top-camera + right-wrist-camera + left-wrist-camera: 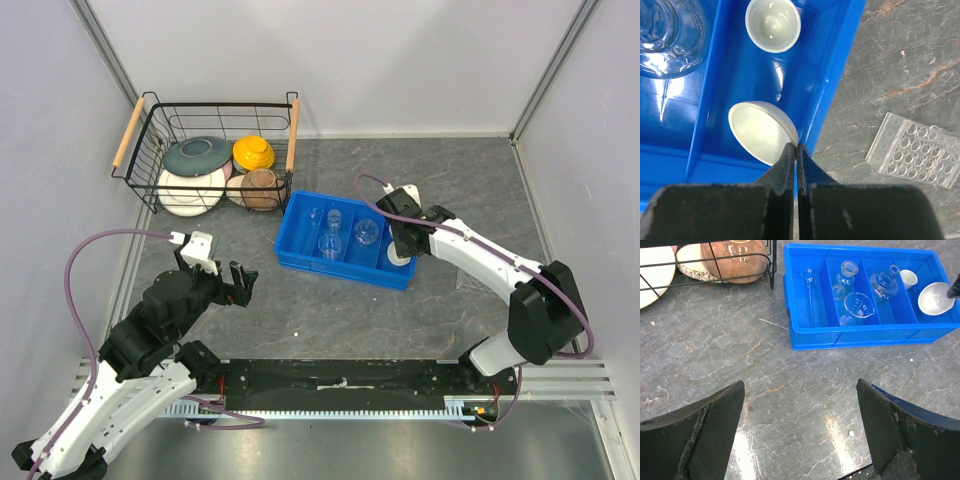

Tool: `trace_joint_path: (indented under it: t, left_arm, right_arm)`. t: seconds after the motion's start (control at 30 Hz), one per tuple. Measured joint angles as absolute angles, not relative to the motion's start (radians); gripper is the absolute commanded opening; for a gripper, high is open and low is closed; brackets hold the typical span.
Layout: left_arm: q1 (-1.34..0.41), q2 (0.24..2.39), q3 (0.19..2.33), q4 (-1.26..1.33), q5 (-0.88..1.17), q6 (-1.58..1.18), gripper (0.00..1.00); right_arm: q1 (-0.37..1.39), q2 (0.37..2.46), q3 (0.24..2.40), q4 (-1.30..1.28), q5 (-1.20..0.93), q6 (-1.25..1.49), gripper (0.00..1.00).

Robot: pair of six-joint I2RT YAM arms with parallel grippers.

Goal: Organize the chemistry lab equipment

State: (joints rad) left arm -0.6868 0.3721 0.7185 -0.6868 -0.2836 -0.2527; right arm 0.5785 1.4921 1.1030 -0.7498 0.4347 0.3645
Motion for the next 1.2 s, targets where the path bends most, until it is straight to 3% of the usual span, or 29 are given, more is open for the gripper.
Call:
trace_joint_path:
  t: [0.9,0.93,0.97,1.03,1.2]
  left_arm:
    - [-0.687,0.402,0.719,-0.687,-0.288,-0.253,1.0]
    - [-0.687,0.402,0.719,-0.687,-0.288,-0.254,1.0]
    - [-0.687,0.403,0.719,-0.687,-0.288,-0.254,1.0]
    - [-0.687,0.403,0.719,-0.687,-0.288,-0.254,1.0]
    - [-0.687,0.404,0.719,-0.687,-0.288,-0.254,1.0]
  right_arm:
    - [0.578,1.657,1.105,-0.712,0.316,0.318,0.0]
    - [0.578,1.66,1.105,-0.71,0.316,0.318,0.03]
    - [0.578,1.663,1.105,-0.709,0.317,0.317,0.13]
    - [0.578,1.669,1.105,-0.703,0.323,0.319,0.16]
    - [0.58,1.673,1.105,-0.692,0.33,0.323,0.35]
